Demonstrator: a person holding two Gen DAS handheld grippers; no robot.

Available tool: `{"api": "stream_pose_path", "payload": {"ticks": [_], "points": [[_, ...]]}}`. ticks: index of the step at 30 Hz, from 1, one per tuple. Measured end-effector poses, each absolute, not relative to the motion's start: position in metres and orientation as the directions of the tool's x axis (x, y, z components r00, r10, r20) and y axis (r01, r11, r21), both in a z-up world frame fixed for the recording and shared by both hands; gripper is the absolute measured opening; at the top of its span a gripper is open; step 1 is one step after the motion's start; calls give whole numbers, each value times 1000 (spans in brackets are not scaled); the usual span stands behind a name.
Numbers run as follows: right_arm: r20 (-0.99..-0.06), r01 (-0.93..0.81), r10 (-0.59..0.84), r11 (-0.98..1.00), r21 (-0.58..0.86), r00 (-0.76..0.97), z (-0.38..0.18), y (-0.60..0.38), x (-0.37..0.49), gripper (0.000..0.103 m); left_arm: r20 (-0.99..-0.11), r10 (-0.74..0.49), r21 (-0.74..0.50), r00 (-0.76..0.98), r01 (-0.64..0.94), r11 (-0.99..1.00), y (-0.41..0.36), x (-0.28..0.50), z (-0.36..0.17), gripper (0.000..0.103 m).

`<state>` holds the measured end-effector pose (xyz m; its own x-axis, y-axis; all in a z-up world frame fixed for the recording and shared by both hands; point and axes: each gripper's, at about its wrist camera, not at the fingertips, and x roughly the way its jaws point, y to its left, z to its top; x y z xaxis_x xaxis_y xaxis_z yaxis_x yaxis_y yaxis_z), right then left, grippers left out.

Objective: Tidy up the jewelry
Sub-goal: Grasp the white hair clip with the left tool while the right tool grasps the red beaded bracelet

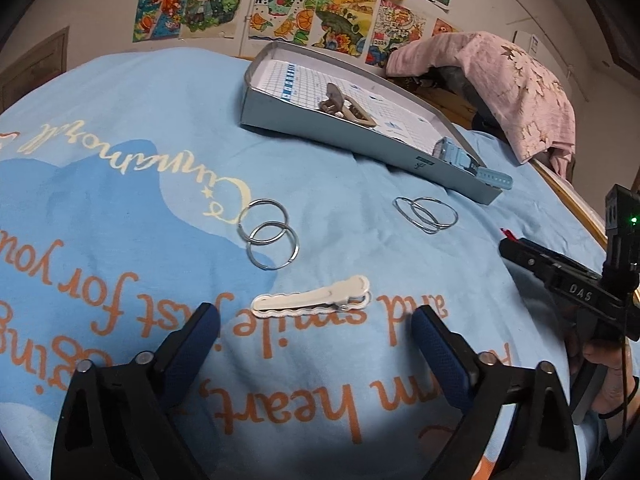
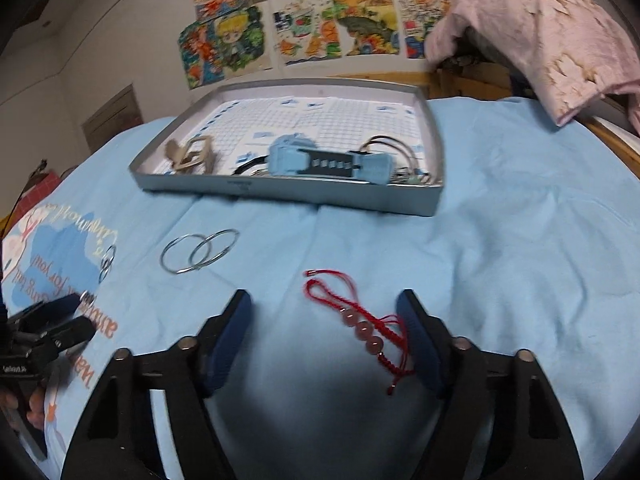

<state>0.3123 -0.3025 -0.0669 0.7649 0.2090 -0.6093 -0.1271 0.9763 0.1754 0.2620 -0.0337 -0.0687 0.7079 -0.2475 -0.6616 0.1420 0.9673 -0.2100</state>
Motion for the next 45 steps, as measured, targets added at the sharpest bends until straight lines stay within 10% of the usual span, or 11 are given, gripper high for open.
{"api": "stream_pose_path", "payload": {"ticks": [22, 45], "points": [[-606, -312, 338, 938, 153, 720, -62, -271, 293, 24, -672, -405, -319, 620, 252, 914, -40, 258, -66, 46], [-635, -333, 378, 922, 196, 673, -64, -266, 281, 22, -652, -415, -306, 634, 280, 910, -42, 289, -62, 60]]}}
